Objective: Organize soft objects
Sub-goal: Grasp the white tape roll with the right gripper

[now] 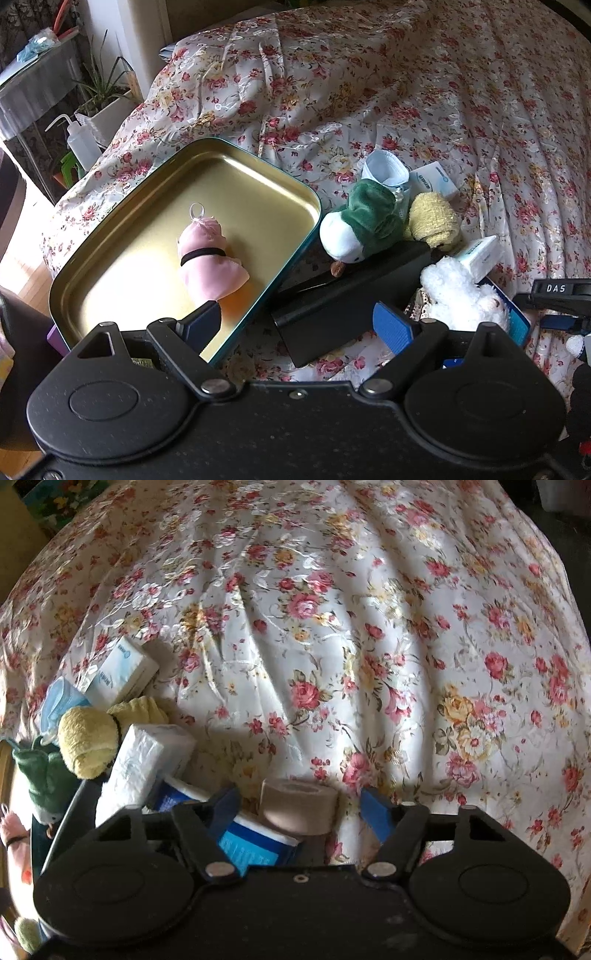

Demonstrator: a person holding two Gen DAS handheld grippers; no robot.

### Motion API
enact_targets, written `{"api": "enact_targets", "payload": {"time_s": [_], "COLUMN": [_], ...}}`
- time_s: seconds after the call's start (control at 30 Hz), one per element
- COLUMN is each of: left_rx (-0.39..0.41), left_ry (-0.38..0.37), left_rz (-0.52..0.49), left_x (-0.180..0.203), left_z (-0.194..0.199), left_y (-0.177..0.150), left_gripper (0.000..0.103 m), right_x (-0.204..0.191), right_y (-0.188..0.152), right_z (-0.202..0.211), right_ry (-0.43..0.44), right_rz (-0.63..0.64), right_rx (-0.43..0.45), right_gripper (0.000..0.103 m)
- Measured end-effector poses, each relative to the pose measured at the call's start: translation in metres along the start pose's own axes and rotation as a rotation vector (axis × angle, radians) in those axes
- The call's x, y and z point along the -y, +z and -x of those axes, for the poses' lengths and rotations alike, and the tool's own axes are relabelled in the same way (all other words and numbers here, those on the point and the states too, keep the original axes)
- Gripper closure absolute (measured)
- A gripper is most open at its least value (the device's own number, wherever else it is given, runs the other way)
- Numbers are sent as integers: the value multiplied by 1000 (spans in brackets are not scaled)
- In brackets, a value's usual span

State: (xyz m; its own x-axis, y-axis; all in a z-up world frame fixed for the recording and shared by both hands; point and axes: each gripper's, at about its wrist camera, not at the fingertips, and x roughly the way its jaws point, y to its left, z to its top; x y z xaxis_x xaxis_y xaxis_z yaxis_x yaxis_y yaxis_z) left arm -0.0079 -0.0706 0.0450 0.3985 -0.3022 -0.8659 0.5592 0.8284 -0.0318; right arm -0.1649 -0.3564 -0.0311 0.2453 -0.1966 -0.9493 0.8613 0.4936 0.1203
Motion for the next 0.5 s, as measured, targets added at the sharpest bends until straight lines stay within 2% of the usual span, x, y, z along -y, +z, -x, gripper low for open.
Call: {"api": "enact_targets", "payload": {"time_s": [0.07, 0.17, 0.27, 0.3, 0.4, 0.5], "left_rx": [-3, -8, -8, -8, -5, -2], "left_ry": [2, 7, 9, 9, 8, 11], "left_rz": [0, 2, -2, -3, -8, -8], "left_x": [0, 1, 3, 4, 5, 5], "left_z": [-1, -2, -1, -1, -1, -1], "left_y": [0, -1, -2, -3, -3, -3], "left_gripper": [16, 16, 16, 16, 16, 16], "right_x": [8, 14, 20, 24, 34, 43], "right_y": [1, 4, 11, 15, 23, 23], "right_z": [-5, -2, 3, 4, 9, 15], "right_ry": [45, 50, 29, 10, -87, -74], "right_rz": [-44, -84, -129, -152, -200, -235], "right_rx": [-26, -4, 51, 68, 130, 144], "right_gripper": [54, 56, 54, 49, 46, 46]}}
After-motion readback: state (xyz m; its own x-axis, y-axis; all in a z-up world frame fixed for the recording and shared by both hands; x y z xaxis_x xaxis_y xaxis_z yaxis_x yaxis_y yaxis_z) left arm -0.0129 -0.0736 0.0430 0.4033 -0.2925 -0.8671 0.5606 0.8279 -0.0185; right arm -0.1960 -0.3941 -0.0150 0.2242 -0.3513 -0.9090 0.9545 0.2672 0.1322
